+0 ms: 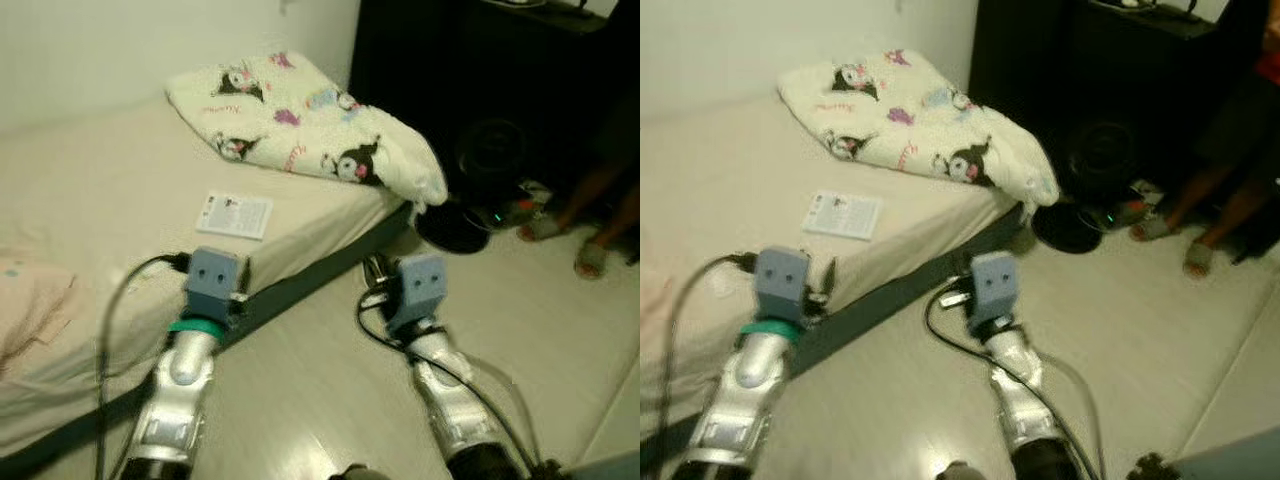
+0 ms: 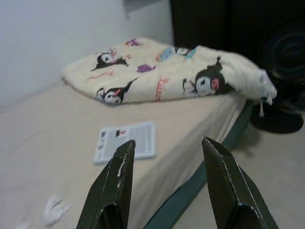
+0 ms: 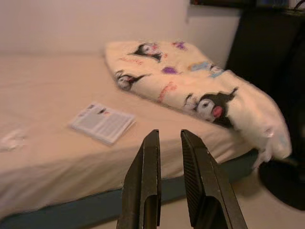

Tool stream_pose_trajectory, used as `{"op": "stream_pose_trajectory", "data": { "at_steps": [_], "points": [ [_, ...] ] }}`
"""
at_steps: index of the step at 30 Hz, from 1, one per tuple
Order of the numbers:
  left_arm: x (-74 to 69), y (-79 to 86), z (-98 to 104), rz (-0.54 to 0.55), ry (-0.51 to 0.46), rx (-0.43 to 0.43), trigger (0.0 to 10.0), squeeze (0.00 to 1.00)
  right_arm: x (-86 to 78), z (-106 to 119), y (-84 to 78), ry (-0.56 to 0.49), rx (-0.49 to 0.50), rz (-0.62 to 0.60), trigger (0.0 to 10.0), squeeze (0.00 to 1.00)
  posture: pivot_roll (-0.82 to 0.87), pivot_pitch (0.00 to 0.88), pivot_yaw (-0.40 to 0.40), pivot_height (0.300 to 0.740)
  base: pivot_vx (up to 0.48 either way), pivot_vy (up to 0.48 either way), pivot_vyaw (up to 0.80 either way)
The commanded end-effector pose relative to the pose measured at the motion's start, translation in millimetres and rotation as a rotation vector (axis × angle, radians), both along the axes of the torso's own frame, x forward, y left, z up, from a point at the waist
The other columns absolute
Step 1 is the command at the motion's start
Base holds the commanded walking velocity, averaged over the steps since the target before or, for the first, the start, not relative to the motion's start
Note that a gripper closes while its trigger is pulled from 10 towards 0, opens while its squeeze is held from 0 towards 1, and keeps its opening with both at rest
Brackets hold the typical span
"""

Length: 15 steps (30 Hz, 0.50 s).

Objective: Clean up the room

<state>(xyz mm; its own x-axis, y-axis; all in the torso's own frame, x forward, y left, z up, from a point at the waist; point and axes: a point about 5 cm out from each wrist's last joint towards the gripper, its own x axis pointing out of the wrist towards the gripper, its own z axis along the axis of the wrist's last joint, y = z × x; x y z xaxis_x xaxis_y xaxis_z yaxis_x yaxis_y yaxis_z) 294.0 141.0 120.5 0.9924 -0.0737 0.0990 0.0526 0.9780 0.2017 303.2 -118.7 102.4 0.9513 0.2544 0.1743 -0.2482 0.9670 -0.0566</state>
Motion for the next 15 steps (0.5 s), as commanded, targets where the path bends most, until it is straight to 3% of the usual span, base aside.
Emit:
{"op": "stream_pose_trajectory", "data": {
  "at_steps": [1, 15],
  "points": [
    [-2.0, 6.1, -5.9, 0.016, 0.023, 0.015, 10.0, 0.00, -1.1, 0.1, 5.7, -0.002, 0.007, 0.015, 10.0, 0.00, -0.03, 0.008, -0.023, 0.708, 0.439, 0.000, 0.49],
    [-0.8, 4.9, -6.9, 0.011, 0.024, 0.018, 10.0, 0.00, -1.0, 0.2, 4.8, -0.002, 0.000, 0.020, 10.0, 0.02, -0.03, 0.002, -0.023, 0.708, 0.424, 0.000, 0.79]
  ]
}}
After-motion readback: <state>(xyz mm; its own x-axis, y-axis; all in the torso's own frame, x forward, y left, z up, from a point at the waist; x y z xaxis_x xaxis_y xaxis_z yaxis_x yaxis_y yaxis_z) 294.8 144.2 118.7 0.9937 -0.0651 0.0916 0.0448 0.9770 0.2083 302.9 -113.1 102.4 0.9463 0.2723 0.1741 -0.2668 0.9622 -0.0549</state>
